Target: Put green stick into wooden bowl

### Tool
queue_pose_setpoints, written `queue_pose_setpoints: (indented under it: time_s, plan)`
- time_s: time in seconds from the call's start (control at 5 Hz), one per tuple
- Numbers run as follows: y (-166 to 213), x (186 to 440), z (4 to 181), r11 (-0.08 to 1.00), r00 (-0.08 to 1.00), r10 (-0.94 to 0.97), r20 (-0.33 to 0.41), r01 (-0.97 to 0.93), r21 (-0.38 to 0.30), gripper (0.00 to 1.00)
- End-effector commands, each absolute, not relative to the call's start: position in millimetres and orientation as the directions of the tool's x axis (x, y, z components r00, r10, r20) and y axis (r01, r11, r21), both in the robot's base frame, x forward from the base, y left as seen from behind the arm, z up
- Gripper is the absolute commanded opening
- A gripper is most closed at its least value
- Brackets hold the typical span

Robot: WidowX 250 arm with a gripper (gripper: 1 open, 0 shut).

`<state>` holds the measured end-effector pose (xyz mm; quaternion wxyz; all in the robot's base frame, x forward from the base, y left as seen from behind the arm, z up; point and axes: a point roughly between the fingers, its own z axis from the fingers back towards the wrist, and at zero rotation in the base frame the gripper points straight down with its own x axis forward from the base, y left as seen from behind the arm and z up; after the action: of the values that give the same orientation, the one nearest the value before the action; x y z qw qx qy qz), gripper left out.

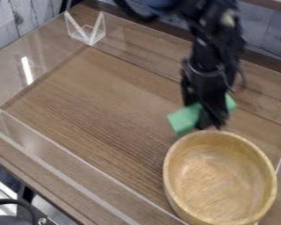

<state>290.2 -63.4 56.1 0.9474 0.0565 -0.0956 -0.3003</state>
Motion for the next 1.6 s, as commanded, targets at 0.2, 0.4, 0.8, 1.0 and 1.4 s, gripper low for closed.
queue_pose_setpoints:
  time_s: [0.2,0.4,0.8,1.0,1.4]
  plan:
    - [-87,279,48.1,0.881,0.861,-0.471,0.190,0.451,0.144,0.00]
    - [-89,272,40.6,0.926,0.906,-0.375,0.198,0.358,0.118,0.00]
    - [-86,262,32.7,0.953,0.937,-0.301,0.179,0.293,0.074,0.00]
    - [-84,259,30.3,0.958,0.943,-0.288,0.164,0.282,0.060,0.00]
    - [-81,257,26.9,0.963,0.952,-0.271,0.140,0.268,0.040,0.00]
